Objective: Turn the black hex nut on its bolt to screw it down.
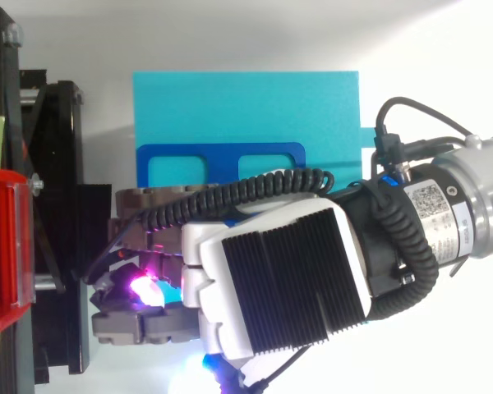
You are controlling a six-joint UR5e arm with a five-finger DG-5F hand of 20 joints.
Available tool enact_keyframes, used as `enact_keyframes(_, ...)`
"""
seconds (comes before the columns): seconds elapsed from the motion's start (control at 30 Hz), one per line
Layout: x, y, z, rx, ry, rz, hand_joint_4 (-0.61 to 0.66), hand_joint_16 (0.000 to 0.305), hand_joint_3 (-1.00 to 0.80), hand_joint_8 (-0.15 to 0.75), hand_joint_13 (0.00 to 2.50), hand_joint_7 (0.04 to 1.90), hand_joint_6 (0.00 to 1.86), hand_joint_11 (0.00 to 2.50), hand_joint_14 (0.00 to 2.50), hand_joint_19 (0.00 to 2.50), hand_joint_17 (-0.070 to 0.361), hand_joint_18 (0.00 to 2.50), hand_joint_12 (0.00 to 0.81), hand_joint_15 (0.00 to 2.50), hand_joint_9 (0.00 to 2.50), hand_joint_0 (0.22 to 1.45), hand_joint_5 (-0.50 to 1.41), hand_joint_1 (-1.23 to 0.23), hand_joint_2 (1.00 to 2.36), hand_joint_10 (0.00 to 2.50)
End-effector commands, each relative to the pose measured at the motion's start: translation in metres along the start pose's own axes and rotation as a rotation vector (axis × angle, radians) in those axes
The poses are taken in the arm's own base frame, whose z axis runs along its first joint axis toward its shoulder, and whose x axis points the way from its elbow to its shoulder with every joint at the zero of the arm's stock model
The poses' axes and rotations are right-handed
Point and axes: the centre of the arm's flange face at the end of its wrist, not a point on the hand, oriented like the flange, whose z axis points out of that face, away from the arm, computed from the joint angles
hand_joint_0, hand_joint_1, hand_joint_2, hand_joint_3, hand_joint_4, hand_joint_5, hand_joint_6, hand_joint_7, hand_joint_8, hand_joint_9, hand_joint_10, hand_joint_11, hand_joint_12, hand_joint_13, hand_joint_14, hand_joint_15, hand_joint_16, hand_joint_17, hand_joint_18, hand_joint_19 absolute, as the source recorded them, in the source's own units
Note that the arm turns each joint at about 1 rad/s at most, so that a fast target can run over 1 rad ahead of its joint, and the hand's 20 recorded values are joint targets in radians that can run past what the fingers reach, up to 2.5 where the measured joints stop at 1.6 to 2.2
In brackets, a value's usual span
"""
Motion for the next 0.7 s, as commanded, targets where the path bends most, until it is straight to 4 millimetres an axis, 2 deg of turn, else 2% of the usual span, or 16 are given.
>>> enact_keyframes(0.0, -0.003, -0.001, 0.0, -0.009, 0.002, 0.001, 0.18, 0.037, -0.5, 0.309, 0.9, 1.53, 0.5, 0.31, 0.01, 0.36, 0.083, 0.78, 0.308, 0.23, 1.11, 0.53, 0.0, -0.26, 1.0, 0.01)
enact_keyframes(0.03, -0.011, -0.001, 0.002, -0.014, 0.004, 0.009, 0.18, 0.037, -0.5, 0.305, 0.9, 1.51, 0.51, 0.32, 0.01, 0.36, 0.083, 0.78, 0.308, 0.23, 1.11, 0.53, 0.0, -0.27, 1.0, 0.01)
enact_keyframes(0.1, -0.013, -0.001, 0.001, -0.021, 0.025, 0.016, 0.17, 0.037, -0.5, 0.305, 0.89, 1.47, 0.54, 0.32, 0.01, 0.36, 0.083, 0.78, 0.307, 0.22, 1.11, 0.53, -0.01, -0.27, 1.0, 0.01)
enact_keyframes(0.67, -0.013, -0.016, -0.01, -0.048, 0.056, 0.024, 0.18, 0.037, -0.5, 0.304, 0.9, 1.43, 0.57, 0.33, 0.01, 0.36, 0.083, 0.78, 0.307, 0.23, 1.11, 0.53, -0.01, -0.28, 1.0, 0.01)
